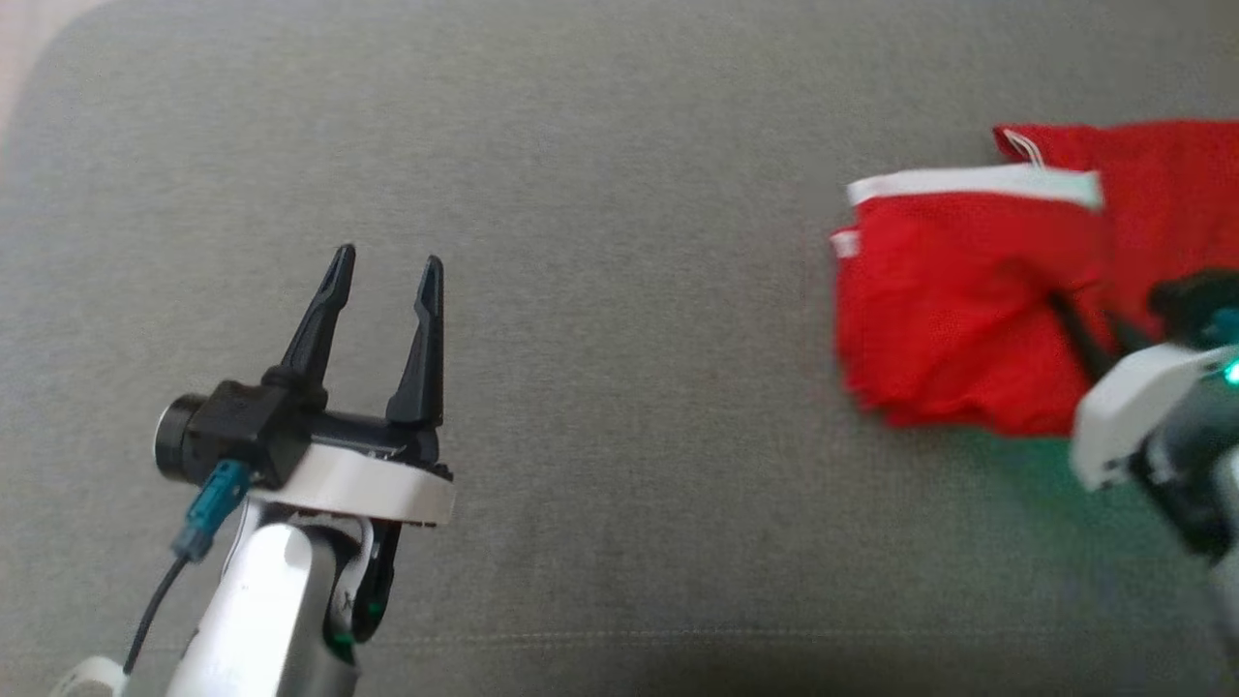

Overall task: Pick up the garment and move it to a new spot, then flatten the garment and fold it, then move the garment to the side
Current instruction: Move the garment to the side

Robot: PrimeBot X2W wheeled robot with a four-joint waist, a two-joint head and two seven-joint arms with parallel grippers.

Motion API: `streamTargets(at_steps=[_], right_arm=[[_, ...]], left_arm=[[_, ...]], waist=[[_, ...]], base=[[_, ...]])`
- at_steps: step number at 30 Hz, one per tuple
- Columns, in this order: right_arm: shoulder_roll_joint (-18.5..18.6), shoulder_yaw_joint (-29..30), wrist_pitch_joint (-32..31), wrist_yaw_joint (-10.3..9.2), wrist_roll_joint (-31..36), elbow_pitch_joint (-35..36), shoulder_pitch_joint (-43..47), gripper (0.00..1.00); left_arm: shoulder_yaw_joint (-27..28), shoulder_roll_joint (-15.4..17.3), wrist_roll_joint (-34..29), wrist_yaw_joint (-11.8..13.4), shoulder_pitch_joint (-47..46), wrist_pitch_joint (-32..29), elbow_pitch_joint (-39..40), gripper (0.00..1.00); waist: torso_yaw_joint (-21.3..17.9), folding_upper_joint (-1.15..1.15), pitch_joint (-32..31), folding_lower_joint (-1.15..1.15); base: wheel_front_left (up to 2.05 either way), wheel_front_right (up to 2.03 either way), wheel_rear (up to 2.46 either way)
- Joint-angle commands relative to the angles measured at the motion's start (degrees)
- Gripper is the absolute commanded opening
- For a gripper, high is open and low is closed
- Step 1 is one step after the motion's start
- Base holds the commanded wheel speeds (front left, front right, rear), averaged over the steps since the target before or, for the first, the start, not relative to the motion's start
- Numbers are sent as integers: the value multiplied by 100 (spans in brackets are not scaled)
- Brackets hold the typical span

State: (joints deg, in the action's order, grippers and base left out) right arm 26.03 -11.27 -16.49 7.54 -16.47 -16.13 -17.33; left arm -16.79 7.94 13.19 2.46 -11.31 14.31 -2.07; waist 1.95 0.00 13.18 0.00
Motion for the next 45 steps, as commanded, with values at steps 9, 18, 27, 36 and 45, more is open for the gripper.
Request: streamTargets(at_steps=[9, 18, 27, 36, 45], right_arm=[[1151, 234, -139, -5, -110, -128, -1180, 0], [1336, 250, 26, -5, -199, -1000, -1753, 0], [1135, 264, 628, -5, -74, -1805, -1979, 100], [700, 453, 1280, -5, -70, -1688, -1845, 100], [-384, 1206, 1670, -5, 342, -263, -927, 100]], left_arm=[[187, 9, -149, -152, -629, 69, 208, 100], [228, -47, -187, -240, -827, 69, 229, 100], [321, -54, -238, -331, -925, 69, 202, 100], [423, -34, -264, -350, -725, 69, 88, 100], [603, 59, -237, -247, -240, 69, -7, 100]], waist=[[-241, 0, 634, 0], [-205, 0, 1015, 0], [-284, 0, 1158, 0], [-463, 0, 792, 0], [-477, 0, 170, 0]], base=[[0, 0, 0], [0, 0, 0], [0, 0, 0], [0, 0, 0], [0, 0, 0]])
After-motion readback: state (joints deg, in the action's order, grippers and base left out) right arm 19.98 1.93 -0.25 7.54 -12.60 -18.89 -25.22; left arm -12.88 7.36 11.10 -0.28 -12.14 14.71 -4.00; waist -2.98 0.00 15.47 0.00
